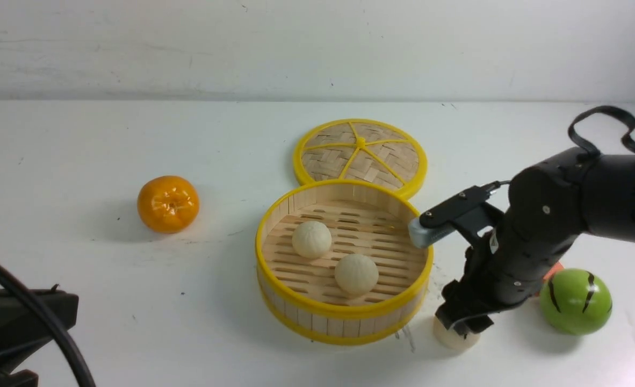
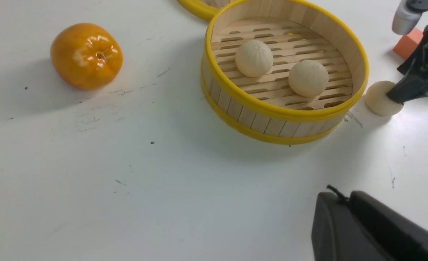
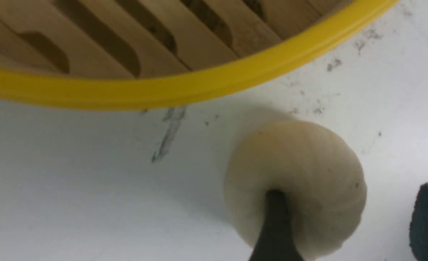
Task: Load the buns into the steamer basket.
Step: Use the right arm to grab a steamed stuffed bun, then use the right arm to put the steamed stuffed bun into the steamer
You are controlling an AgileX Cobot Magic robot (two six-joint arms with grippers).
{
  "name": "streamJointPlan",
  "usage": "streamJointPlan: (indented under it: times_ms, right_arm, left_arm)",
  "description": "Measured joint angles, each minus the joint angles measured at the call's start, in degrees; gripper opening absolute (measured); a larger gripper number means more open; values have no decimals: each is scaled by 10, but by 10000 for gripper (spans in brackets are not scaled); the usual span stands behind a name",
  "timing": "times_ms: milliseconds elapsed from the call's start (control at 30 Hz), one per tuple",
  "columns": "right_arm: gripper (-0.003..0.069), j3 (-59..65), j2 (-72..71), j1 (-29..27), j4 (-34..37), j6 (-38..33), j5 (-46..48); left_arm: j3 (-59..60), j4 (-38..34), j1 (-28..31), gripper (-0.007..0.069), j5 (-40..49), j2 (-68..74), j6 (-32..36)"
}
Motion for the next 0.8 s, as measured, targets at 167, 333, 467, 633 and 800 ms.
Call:
streamJointPlan:
  times_ms: [167,333,467,633,800]
  right_arm:
    - [407,0,15,1,22,-19,-6]
    - [156,-9,9,1,27,-52,7]
    - [16,-58,-16,1,25,-68,60]
    - [17,-175,-47,1,52,-71,87]
    - [17,-255,-7,1,102,-72,56]
  left_arm:
    - [0,0,0,48,0,0,0]
    - [0,0,0,55,1,0,0]
    - [0,0,0,57,4,0,0]
    - [0,0,0,57,13,0,0]
    - [0,0,0,57,13,0,0]
